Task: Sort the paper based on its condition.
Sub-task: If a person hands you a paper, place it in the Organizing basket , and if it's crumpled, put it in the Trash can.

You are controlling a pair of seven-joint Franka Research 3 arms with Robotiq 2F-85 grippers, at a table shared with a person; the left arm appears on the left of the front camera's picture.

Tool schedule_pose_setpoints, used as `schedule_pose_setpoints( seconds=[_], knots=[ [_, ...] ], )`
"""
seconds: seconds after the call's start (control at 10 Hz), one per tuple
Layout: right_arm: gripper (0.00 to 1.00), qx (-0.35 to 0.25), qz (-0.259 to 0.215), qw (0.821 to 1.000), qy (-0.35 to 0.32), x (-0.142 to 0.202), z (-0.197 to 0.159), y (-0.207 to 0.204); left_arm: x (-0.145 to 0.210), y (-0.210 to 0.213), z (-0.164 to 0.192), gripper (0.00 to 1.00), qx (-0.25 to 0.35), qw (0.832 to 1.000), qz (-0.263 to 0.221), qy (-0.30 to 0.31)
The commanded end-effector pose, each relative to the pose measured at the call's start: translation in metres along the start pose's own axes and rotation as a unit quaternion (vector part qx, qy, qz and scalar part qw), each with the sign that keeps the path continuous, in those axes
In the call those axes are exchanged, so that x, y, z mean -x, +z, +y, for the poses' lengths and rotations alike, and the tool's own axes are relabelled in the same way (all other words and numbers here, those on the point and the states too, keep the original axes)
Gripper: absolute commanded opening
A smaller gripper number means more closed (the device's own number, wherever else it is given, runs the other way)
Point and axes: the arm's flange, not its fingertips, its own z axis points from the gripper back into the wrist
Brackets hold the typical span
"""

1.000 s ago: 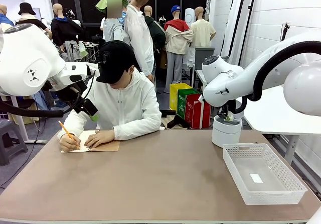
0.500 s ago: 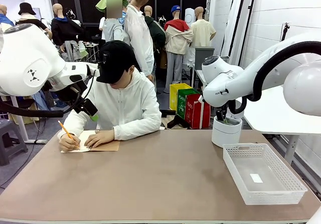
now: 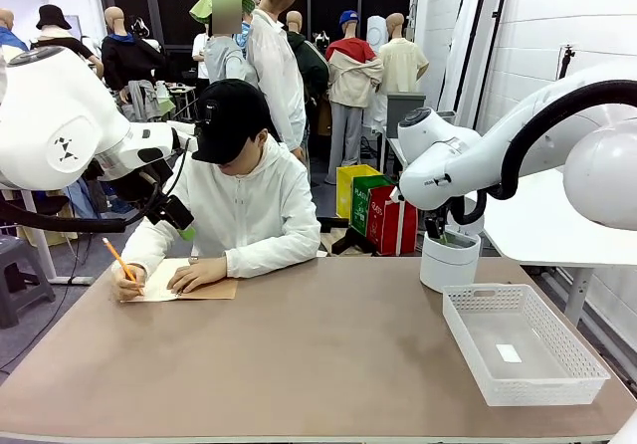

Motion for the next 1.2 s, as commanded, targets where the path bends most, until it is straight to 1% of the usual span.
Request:
schedule_pose_setpoints(
  seconds=[0.0, 1.1],
  knots=[
    [1.00, 0.000, -0.001, 1.000, 0.001, -0.0002, -0.0001, -0.0019, 0.0002, 0.0012, 0.0004, 1.00, 0.002, 1.000, -0.002, 0.000],
    [1.00, 0.000, 0.000, 1.000, 0.001, -0.0002, 0.0003, -0.0006, 0.0002, 0.0012, 0.0004, 1.00, 0.002, 1.000, -0.002, 0.000]
  ],
)
